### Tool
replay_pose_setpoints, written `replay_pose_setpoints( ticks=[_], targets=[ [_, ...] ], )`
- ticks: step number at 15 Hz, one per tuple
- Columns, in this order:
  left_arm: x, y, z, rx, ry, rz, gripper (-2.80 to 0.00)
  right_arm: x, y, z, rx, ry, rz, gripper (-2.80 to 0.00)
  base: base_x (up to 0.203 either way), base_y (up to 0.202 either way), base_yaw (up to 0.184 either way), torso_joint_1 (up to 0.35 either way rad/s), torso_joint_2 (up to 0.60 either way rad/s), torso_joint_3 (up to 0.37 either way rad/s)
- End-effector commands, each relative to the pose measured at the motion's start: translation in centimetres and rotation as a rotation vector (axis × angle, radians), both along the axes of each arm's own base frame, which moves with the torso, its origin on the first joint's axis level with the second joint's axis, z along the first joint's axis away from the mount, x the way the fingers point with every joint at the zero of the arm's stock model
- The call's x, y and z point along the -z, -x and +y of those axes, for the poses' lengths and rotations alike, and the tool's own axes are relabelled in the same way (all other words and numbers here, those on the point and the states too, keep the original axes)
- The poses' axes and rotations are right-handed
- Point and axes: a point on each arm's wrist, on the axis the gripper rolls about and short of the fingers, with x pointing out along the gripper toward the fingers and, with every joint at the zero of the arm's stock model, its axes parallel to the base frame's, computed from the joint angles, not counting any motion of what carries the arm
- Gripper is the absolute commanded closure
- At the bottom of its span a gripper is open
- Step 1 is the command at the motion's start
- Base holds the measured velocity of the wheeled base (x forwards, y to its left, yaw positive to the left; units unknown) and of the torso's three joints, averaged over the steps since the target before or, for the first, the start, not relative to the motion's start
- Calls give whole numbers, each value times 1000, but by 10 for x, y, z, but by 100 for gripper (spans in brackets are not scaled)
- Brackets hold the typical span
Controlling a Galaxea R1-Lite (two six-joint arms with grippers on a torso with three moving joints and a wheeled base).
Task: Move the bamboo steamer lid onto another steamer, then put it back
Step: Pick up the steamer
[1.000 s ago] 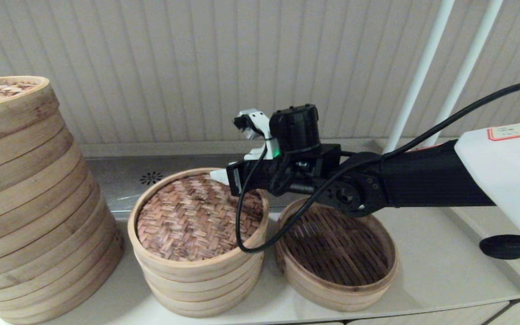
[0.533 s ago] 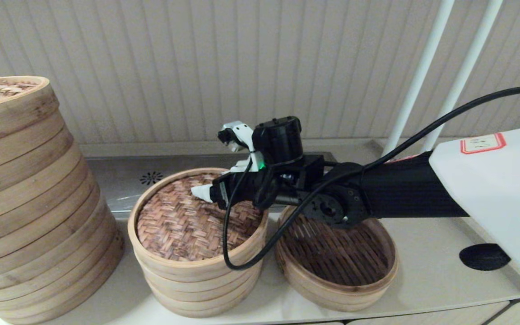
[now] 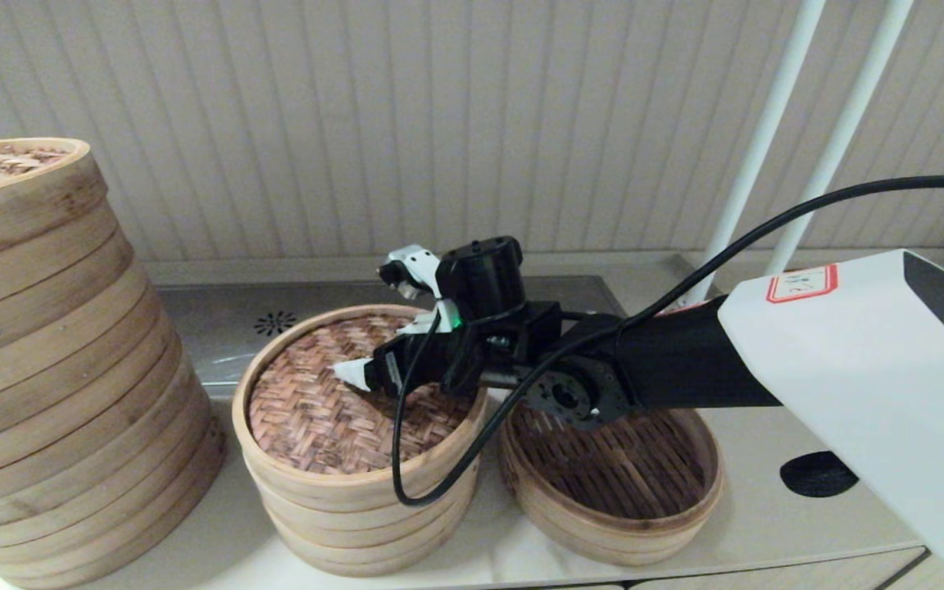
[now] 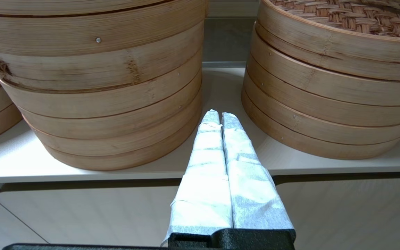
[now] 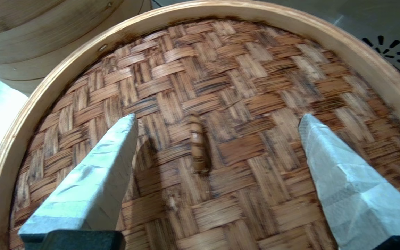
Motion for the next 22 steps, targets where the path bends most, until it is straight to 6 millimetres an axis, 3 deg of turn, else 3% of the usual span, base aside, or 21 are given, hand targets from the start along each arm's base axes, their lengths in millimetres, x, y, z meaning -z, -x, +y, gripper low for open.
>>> replay_pose_setpoints(
  ticks=[1, 5, 6, 16, 20, 22],
  targets=[
    [0, 0, 0, -1, 0, 2, 0, 1, 0, 1, -2, -1, -2, -280, 0, 0, 0, 0, 0, 0],
    [0, 0, 0, -1, 0, 2, 0, 3, -1, 2, -1, 2, 1, -280, 0, 0, 0, 0, 0, 0],
    [0, 0, 0, -1, -1, 1, 0, 4, -2, 2, -2, 5, 1, 0, 0, 0, 0, 0, 0, 0],
    [0, 0, 0, -1, -2, 0, 0, 8, 3, 6, -16, 20, 4, 0, 0, 0, 0, 0, 0, 0],
    [0, 0, 0, -1, 0, 2, 0, 3, 3, 2, -9, 12, -4, 0, 0, 0, 0, 0, 0, 0],
    [0, 0, 0, -1, -1, 1, 0, -11, 4, -4, -2, -9, -25, 0, 0, 0, 0, 0, 0, 0]
  ],
)
